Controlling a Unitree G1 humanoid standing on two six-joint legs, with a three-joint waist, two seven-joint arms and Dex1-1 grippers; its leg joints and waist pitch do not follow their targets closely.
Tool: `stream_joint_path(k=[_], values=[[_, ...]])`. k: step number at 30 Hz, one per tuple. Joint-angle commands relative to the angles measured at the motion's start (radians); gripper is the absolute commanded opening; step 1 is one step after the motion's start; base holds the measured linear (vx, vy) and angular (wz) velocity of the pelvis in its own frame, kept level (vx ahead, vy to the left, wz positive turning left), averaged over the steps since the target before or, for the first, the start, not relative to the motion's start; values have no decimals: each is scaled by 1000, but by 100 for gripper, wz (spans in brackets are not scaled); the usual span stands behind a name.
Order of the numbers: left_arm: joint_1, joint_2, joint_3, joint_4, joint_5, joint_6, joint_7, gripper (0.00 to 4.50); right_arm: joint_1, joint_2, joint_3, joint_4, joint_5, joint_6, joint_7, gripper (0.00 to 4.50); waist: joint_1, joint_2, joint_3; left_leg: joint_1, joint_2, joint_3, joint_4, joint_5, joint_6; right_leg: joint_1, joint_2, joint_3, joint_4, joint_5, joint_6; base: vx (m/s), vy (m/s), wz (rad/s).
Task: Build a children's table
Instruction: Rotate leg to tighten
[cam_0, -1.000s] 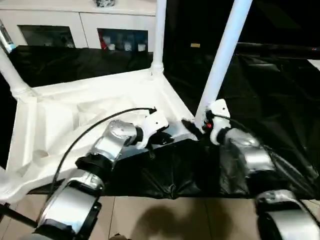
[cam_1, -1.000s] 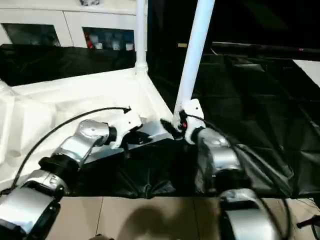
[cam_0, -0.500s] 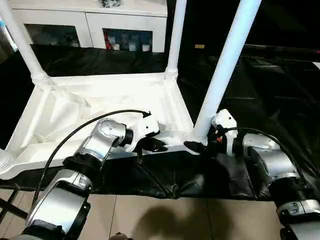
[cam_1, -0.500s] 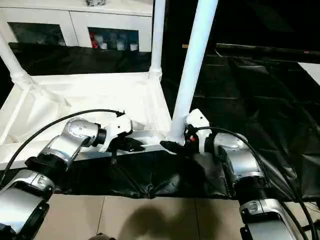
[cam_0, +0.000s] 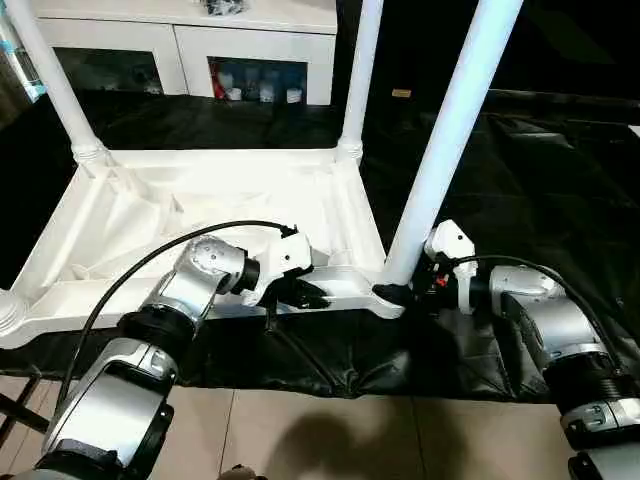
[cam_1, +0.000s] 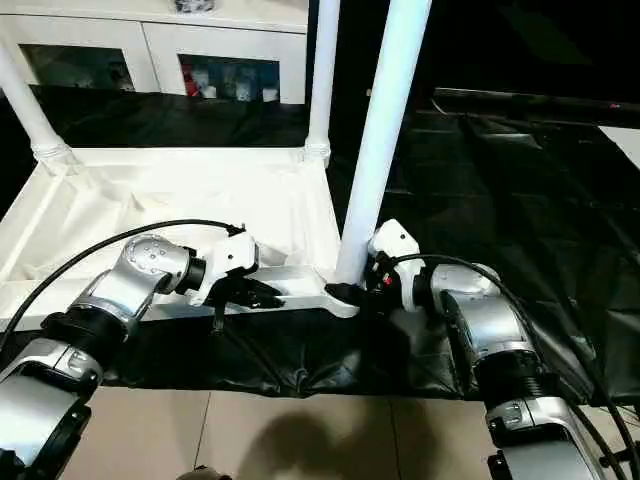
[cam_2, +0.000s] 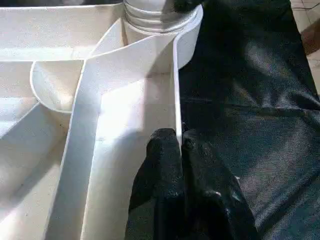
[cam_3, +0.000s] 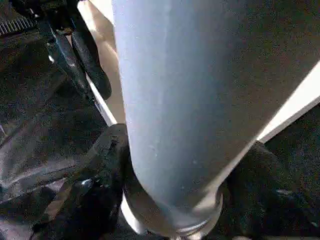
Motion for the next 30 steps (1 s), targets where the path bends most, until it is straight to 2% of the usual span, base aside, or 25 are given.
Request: stream_joint_path(k=[1,8,11,13,14,15,16,18,20,21,24,25,26,27,30], values=[[-3,-30,-28,-38,-10,-31,-28,0,20,8,70,12,-38,20,7,250,1,-3,-60,13,66,-26,-65,-159,68,47,-81,62,-67,-91,-253,0,0,0],[-1,-29,-27,-34,-8,-31,-20,0,25,17,78,17,-45,17,3,216,0,-2,-59,15,67,-26,-66,-172,61,46,-81,63,-70,-113,-248,0,0,0],[-11,-51,-16,-7,12,-10,73,0,56,59,58,14,-33,27,-64,207,-1,-2,-57,15,67,-27,-69,-187,58,45,-82,63,-72,-127,-245,0,0,0],[-20,-67,-6,7,16,11,121,0,61,85,38,24,-31,27,-123,204,-4,-2,-50,20,67,-28,-74,-232,40,40,-84,64,-83,-203,-230,0,0,0],[-20,-67,-6,7,16,11,121,0,61,85,38,24,-31,27,-123,203,-6,-2,-46,26,66,-31,-78,-282,21,37,-86,64,-93,-293,-212,0,0,0],[-29,-85,4,19,18,29,168,0,63,115,14,37,-28,29,-191,200,-7,-2,-44,30,66,-33,-80,-320,6,34,-89,65,-102,-375,-189,0,0,0],[-31,-89,5,21,18,32,176,0,62,122,10,39,-27,32,-203,200,-8,-3,-43,33,66,-34,-80,-335,-1,31,-89,65,-106,-405,-180,0,0,0],[-50,-134,13,36,27,62,264,0,52,195,-40,72,-13,60,-343,199,-13,-1,-39,39,66,-42,-85,-391,-23,24,-89,63,-118,-499,-145,0,0,0],[-65,-171,17,48,30,84,321,0,39,249,-74,97,3,79,-436,198,-17,-1,-39,40,66,-46,-88,-415,-38,22,-91,63,-119,-526,-128,0,0,0],[-74,-191,20,56,32,100,356,0,28,281,-95,112,13,91,-492,196,-18,3,-40,40,65,-50,-89,-421,-42,24,-92,60,-122,-537,-120,0,0,0],[-101,-250,37,74,28,133,447,0,-29,365,-172,187,42,119,-680,195,-23,1,-43,38,64,-50,-91,-412,-46,23,-90,62,-122,-506,-119,0,0,0],[-102,-253,38,74,28,135,450,0,-33,368,-176,192,43,119,-689,195,-26,2,-45,35,64,-48,-92,-396,-45,25,-89,63,-119,-466,-128,0,0,0],[-111,-272,43,79,27,144,477,0,-61,395,-202,229,54,119,-753,195,-27,6,-46,34,63,-46,-93,-384,-44,25,-88,63,-116,-409,-143,0,0,0],[-117,-283,45,82,29,146,494,0,-77,410,-215,250,59,115,-780,195,-30,5,-46,31,61,-46,-93,-381,-42,26,-86,63,-114,-396,-148,0,0,0],[-130,-313,44,89,36,144,528,0,-116,447,-203,295,28,72,-820,195,-37,7,-49,30,60,-43,-91,-363,-39,28,-85,64,-110,-339,-166,0,0,0]])
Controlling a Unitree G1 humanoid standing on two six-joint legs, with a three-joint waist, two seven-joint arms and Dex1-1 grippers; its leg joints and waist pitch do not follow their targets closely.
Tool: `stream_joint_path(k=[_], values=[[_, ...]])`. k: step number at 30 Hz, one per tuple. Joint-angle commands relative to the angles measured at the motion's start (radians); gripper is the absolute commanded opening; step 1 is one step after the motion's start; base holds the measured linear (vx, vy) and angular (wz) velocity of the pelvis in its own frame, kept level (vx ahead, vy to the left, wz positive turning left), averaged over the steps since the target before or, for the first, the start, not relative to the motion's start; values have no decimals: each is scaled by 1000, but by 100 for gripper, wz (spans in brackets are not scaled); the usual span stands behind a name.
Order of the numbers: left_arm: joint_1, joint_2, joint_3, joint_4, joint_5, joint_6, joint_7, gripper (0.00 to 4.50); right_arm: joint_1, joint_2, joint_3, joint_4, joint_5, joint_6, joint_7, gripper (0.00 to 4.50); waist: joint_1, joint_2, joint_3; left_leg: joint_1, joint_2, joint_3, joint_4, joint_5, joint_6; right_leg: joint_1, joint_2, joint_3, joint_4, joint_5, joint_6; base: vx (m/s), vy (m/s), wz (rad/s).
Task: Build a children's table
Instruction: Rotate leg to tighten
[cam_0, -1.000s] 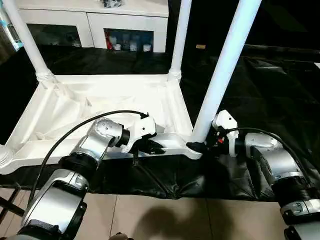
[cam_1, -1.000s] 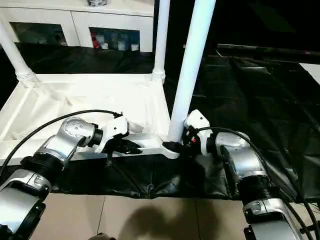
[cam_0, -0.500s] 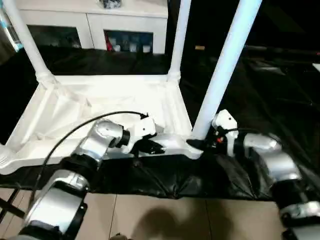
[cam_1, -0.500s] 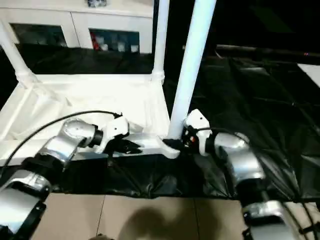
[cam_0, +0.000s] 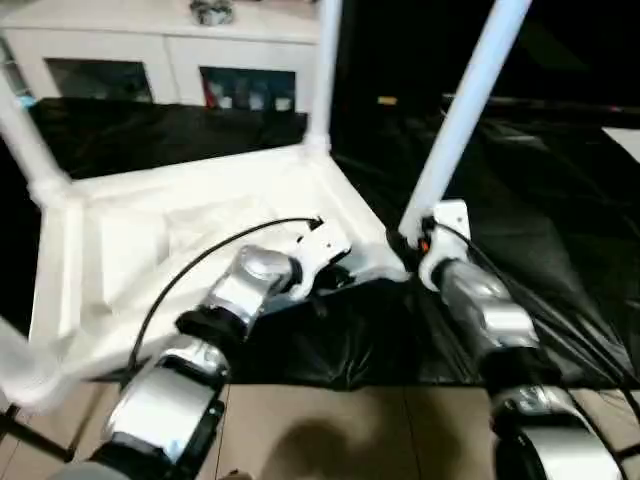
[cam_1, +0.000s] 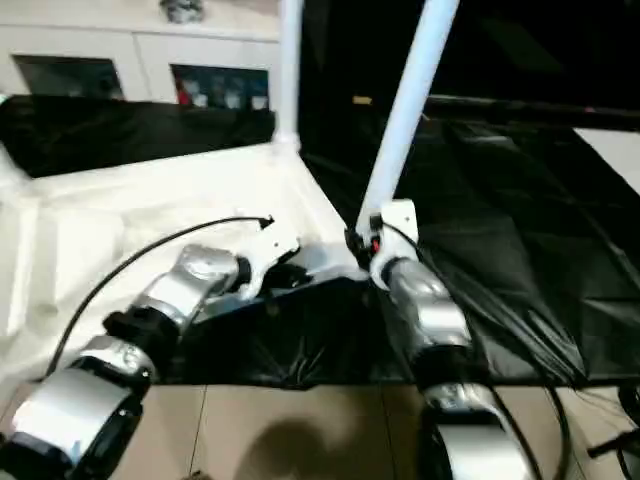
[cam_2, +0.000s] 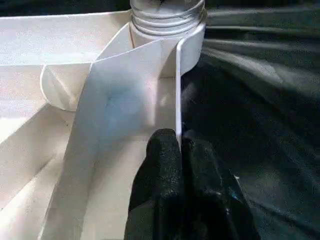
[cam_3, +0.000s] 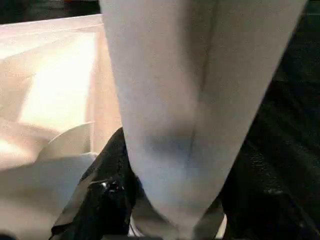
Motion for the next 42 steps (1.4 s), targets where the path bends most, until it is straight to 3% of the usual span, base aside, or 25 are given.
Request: stream_joint_path(k=[1,2,5,7,10,11,16,18,20,21,27,30,36,42], values=[[-55,-87,-10,-39,-17,-35,32,0,10,110,73,71,17,20,47,230,-3,8,-51,15,63,-39,-86,-337,-29,18,-83,64,-92,-302,-177,0,0,0],[-55,-88,-11,-38,-16,-35,34,0,8,114,74,74,12,10,48,264,-1,7,-52,14,63,-35,-84,-313,-15,20,-83,65,-89,-262,-187,0,0,0],[-28,-66,-29,-60,-16,-71,-26,0,-2,109,71,71,9,-22,78,267,0,5,-54,7,61,-32,-82,-252,16,29,-83,65,-80,-190,-206,0,0,0],[-16,-54,-32,-70,-18,-83,-50,0,-3,97,73,70,5,-30,88,293,3,7,-57,9,61,-29,-78,-213,34,30,-82,65,-75,-146,-219,0,0,0],[8,-24,-39,-87,-23,-100,-103,0,-1,59,81,66,1,-53,136,314,3,7,-60,4,63,-29,-77,-176,50,36,-82,63,-67,-93,-234,0,0,0],[16,-10,-41,-94,-24,-112,-124,0,7,39,85,53,2,-56,166,324,2,7,-62,0,62,-29,-73,-146,70,39,-80,62,-60,-38,-250,0,0,0],[40,41,-49,-115,-30,-144,-207,0,41,-46,117,-3,-6,-45,296,358,3,3,-61,1,63,-25,-69,-130,100,40,-80,62,-57,-13,-269,0,0,0],[45,70,-51,-117,-30,-161,-243,0,59,-104,145,-31,-21,-39,373,388,8,6,-59,7,66,-23,-69,-156,96,35,-80,63,-63,-55,-263,0,0,0],[49,86,-55,-123,-34,-170,-273,0,69,-133,155,-48,-20,-33,424,407,6,7,-57,3,67,-26,-73,-167,83,37,-79,61,-63,-79,-258,0,0,0],[56,104,-57,-135,-41,-178,-316,0,84,-173,175,-73,-19,-30,514,407,6,2,-58,3,68,-26,-73,-174,81,39,-80,61,-62,-89,-255,0,0,0],[66,137,-62,-153,-60,-193,-413,0,118,-263,242,-138,-16,-9,697,447,25,1,-63,-2,70,-21,-62,-105,112,39,-78,59,-47,7,-275,0,0,0],[71,155,-71,-166,-72,-195,-467,0,125,-301,274,-162,-32,-13,739,447,31,0,-60,-1,70,-20,-62,-126,104,36,-80,59,-52,-37,-268,0,0,0],[77,164,-71,-176,-78,-195,-498,0,119,-310,266,-166,-23,-16,761,447,31,0,-60,0,70,-22,-63,-142,80,33,-80,60,-54,-77,-262,0,0,0],[81,169,-74,-182,-83,-192,-510,0,120,-312,257,-192,18,-12,785,447,34,-1,-65,-2,69,-21,-58,-97,102,36,-78,59,-44,-2,-277,0,0,0]])
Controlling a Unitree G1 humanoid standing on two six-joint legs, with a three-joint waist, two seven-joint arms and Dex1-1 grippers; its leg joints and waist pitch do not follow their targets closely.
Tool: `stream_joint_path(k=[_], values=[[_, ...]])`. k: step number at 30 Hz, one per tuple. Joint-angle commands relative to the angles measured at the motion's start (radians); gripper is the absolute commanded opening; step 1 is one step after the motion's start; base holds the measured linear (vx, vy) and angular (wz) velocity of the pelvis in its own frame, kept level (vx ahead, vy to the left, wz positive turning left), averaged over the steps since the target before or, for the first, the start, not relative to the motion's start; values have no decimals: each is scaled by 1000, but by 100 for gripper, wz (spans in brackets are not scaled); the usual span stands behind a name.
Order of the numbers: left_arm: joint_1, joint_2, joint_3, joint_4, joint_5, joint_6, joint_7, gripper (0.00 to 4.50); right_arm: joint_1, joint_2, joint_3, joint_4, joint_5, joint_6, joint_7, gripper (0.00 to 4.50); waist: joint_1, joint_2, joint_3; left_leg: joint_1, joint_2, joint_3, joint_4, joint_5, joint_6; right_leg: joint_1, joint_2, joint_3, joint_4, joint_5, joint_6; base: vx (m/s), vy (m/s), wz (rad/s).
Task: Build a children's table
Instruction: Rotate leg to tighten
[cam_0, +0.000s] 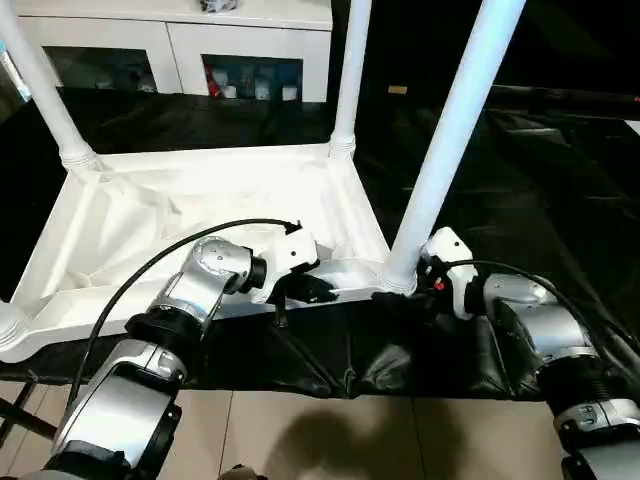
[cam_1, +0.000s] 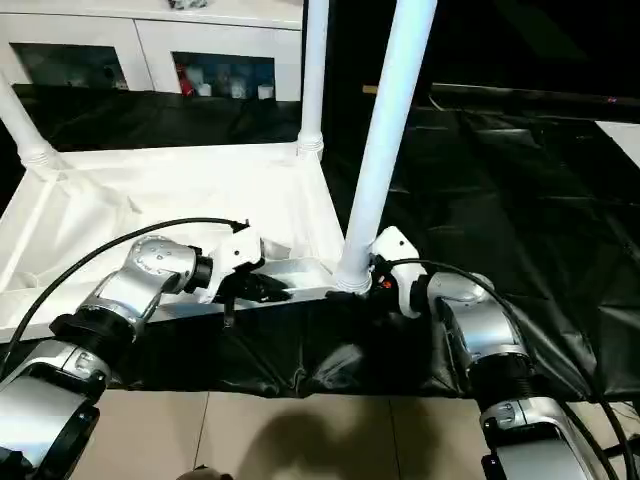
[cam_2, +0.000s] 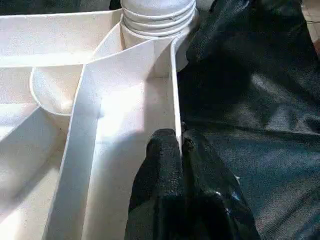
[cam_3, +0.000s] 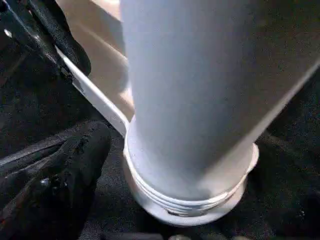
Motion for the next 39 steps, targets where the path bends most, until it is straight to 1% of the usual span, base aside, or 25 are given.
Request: stream_joint_path(k=[1,2,4,5,7,8,9,12,15,17,19,20,21,25,26,27,29,30,31,32,35,39], values=[[3,-28,-39,-47,-24,-29,-55,0,-9,11,1,-40,22,-6,10,447,3,-5,-67,14,66,-23,-54,-94,102,54,-79,60,-47,-1,-274,0,0,0],[4,-28,-39,-47,-23,-29,-55,0,-10,12,-3,-40,22,-10,7,447,3,-5,-68,14,66,-22,-53,-86,107,53,-78,60,-45,13,-278,0,0,0],[5,-27,-39,-47,-22,-29,-57,0,-16,14,-11,-32,17,-17,-9,447,3,-6,-69,11,65,-22,-50,-79,112,52,-79,60,-43,27,-280,0,0,0],[5,-27,-39,-47,-22,-28,-59,0,-20,16,-16,-27,13,-24,-18,447,4,-5,-69,9,64,-22,-47,-79,112,51,-79,61,-41,31,-281,0,0,0],[5,-27,-38,-47,-21,-28,-59,0,-25,17,-22,-19,9,-32,-32,447,3,-5,-68,9,65,-21,-47,-91,109,48,-79,60,-42,13,-277,0,0,0],[5,-27,-38,-47,-20,-28,-60,0,-27,17,-21,-18,6,-36,-31,447,4,-4,-66,9,65,-22,-48,-115,99,47,-78,59,-47,-28,-271,0,0,0],[5,-27,-38,-47,-20,-28,-60,0,-27,17,-21,-18,6,-36,-31,447,4,-4,-66,9,65,-22,-48,-115,99,47,-78,59,-47,-28,-271,0,0,0],[5,-26,-38,-49,-19,-25,-62,0,-29,14,-21,-20,20,-38,-31,447,2,-4,-66,10,66,-23,-49,-128,86,47,-78,60,-48,-48,-264,0,0,0],[7,-25,-38,-50,-18,-25,-61,0,-29,13,-24,-24,28,-30,-17,447,3,-5,-68,8,65,-22,-47,-106,94,48,-77,60,-42,-12,-268,0,0,0],[8,-23,-38,-50,-17,-25,-61,0,-28,11,-21,-17,24,-33,-15,418,3,-6,-69,7,64,-22,-45,-96,101,49,-77,59,-40,4,-271,0,0,0],[9,-23,-38,-50,-18,-24,-62,0,-28,13,-23,-13,25,-33,-17,407,4,-6,-70,6,63,-22,-44,-91,106,49,-77,59,-39,11,-273,0,0,0],[9,-23,-38,-50,-18,-24,-63,0,-28,15,-25,-11,26,-32,-18,387,4,-5,-69,6,64,-22,-44,-93,107,49,-77,58,-40,9,-273,0,0,0],[10,-22,-39,-52,-18,-22,-65,0,-28,17,-27,-9,31,-31,-15,387,4,-5,-69,6,64,-22,-44,-96,107,49,-77,58,-40,4,-272,0,0,0],[12,-20,-39,-55,-18,-20,-67,0,-32,23,-31,3,40,-34,-10,358,4,-4,-70,8,65,-22,-44,-100,103,49,-78,58,-40,-1,-274,0,0,0],[12,-19,-39,-55,-18,-20,-67,0,-33,24,-30,5,40,-33,-10,342,4,-4,-69,8,65,-22,-44,-100,102,48,-77,58,-40,-1,-275,0,0,0],[12,-19,-39,-55,-18,-20,-67,0,-34,24,-30,7,41,-33,-9,342,4,-4,-70,9,65,-22,-44,-101,102,48,-76,58,-40,0,-276,0,0,0],[12,-18,-40,-54,-17,-20,-69,0,-39,26,-32,16,42,-31,-8,315,4,-4,-70,8,65,-22,-44,-100,102,49,-76,58,-39,3,-276,0,0,0],[12,-17,-40,-54,-17,-20,-70,0,-40,26,-33,19,43,-31,-6,315,4,-4,-70,8,64,-22,-43,-102,101,49,-76,58,-39,3,-276,0,0,0],[12,-17,-40,-53,-17,-20,-71,0,-41,26,-33,21,44,-30,-5,301,4,-2,-70,8,64,-22,-43,-103,101,48,-77,58,-39,3,-277,0,0,0],[12,-17,-41,-53,-17,-20,-72,0,-41,27,-34,22,44,-30,-5,291,3,-3,-70,7,64,-22,-43,-103,100,49,-76,58,-39,3,-277,0,0,0],[12,-16,-42,-51,-16,-21,-72,0,-39,26,-29,26,42,-26,2,278,4,-4,-70,7,64,-22,-43,-103,97,49,-76,58,-39,-1,-275,0,0,0],[12,-20,-39,-48,-12,-18,-54,0,-31,37,-30,29,46,-16,-13,274,4,-4,-71,7,63,-22,-42,-95,101,50,-76,58,-37,11,-277,0,0,0]])
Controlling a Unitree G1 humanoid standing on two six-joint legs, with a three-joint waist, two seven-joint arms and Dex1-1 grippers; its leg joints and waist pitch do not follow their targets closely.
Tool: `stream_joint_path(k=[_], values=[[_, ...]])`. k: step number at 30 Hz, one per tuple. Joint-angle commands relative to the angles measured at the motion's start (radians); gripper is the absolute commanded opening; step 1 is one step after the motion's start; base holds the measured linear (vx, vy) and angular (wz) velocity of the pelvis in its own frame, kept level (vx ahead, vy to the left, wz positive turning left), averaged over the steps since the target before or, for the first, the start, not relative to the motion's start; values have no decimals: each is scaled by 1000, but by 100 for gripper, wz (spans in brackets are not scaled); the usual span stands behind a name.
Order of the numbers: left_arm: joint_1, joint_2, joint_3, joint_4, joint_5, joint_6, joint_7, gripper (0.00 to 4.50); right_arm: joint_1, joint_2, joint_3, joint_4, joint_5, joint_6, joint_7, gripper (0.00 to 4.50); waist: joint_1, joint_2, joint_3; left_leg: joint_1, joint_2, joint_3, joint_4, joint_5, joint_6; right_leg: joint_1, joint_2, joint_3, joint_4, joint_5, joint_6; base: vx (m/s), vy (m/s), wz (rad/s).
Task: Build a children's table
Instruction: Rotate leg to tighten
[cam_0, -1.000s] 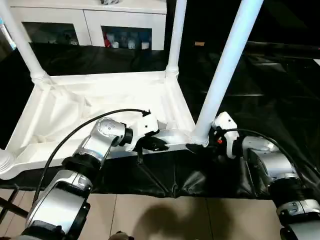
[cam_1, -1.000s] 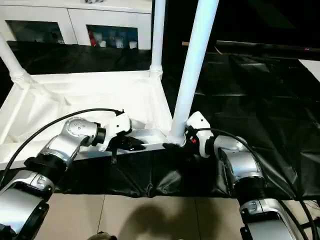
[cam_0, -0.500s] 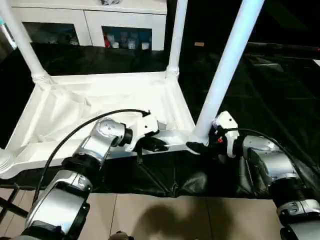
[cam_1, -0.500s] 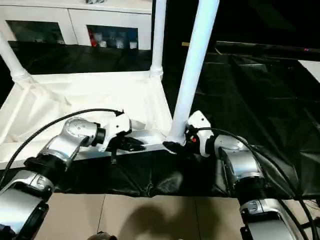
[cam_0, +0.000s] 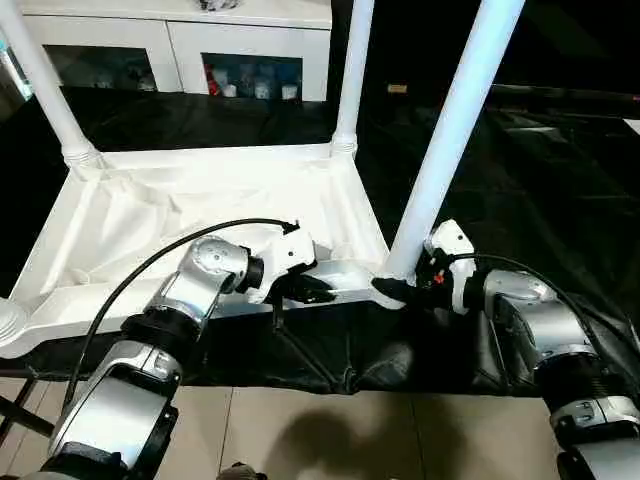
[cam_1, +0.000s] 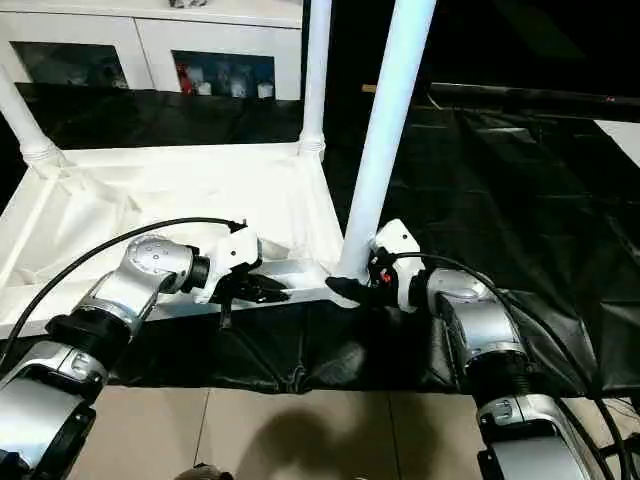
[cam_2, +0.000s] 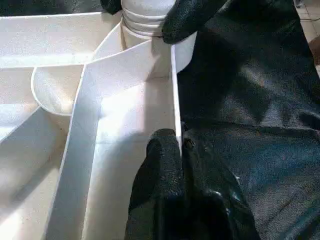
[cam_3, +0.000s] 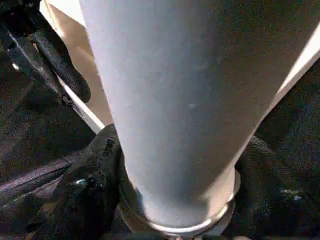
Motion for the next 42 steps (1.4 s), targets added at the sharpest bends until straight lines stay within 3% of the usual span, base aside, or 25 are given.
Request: stream_joint_path(k=[1,4,8,11,15,20,21,22,25,28,29,33,36,42], values=[[2,-36,-39,-29,-3,-13,-21,0,-15,29,-6,12,10,20,-35,273,3,-4,-71,18,60,-22,-59,-96,99,60,-76,58,-52,10,-275,0,0,0],[-11,-53,-34,-6,17,8,49,0,-13,59,-16,24,3,20,-106,272,1,-2,-69,19,60,-23,-60,-109,89,58,-77,59,-56,-15,-271,0,0,0],[-60,-134,-3,60,34,58,239,0,-30,171,-72,78,0,23,-346,272,-7,-6,-65,25,58,-25,-66,-167,37,54,-81,62,-71,-132,-247,0,0,0],[-95,-206,11,94,41,104,360,0,-75,274,-129,146,18,28,-553,272,-10,0,-64,29,56,-28,-71,-193,4,51,-80,62,-77,-184,-227,0,0,0],[-131,-282,29,127,43,143,493,0,-144,374,-184,234,35,4,-776,272,-13,4,-66,30,56,-27,-71,-183,-6,50,-78,64,-74,-140,-225,0,0,0],[-141,-315,27,137,50,141,534,0,-170,420,-179,259,16,-51,-818,272,-8,0,-70,24,51,-24,-67,-125,41,58,-77,63,-65,-30,-234,0,0,0],[-135,-314,21,134,53,119,518,0,-173,423,-163,261,-15,-89,-810,272,-9,1,-70,24,52,-24,-67,-121,47,57,-77,62,-64,-24,-236,0,0,0],[-131,-311,18,130,54,110,507,0,-172,421,-160,259,-20,-96,-800,272,-8,-2,-69,24,51,-23,-67,-126,51,57,-76,62,-66,-30,-236,0,0,0],[-112,-293,10,114,50,87,466,0,-170,406,-152,254,-28,-113,-761,342,-8,-1,-68,24,52,-24,-67,-131,60,59,-78,62,-68,-49,-234,0,0,0],[-90,-267,7,96,42,58,418,0,-168,375,-145,252,-33,-130,-726,352,-10,-3,-69,21,53,-24,-66,-128,72,61,-79,62,-65,-36,-238,0,0,0],[-87,-263,7,93,42,51,411,0,-169,370,-145,255,-35,-136,-724,377,-11,-2,-68,22,53,-24,-66,-121,75,60,-78,62,-64,-36,-242,0,0,0],[-43,-195,3,44,15,27,284,0,-139,272,-122,204,-40,-128,-583,398,-14,-7,-67,16,52,-23,-63,-117,94,64,-79,61,-66,-52,-243,0,0,0],[-33,-166,1,34,10,13,233,0,-123,222,-98,182,-52,-117,-497,425,-13,-2,-65,20,55,-22,-64,-119,100,58,-77,62,-66,-60,-242,0,0,0],[-13,-98,-8,1,-10,-10,90,0,-58,71,-6,83,-46,-77,-145,425,-6,-5,-65,19,55,-20,-61,-127,104,62,-74,60,-65,-63,-245,0,0,0]])
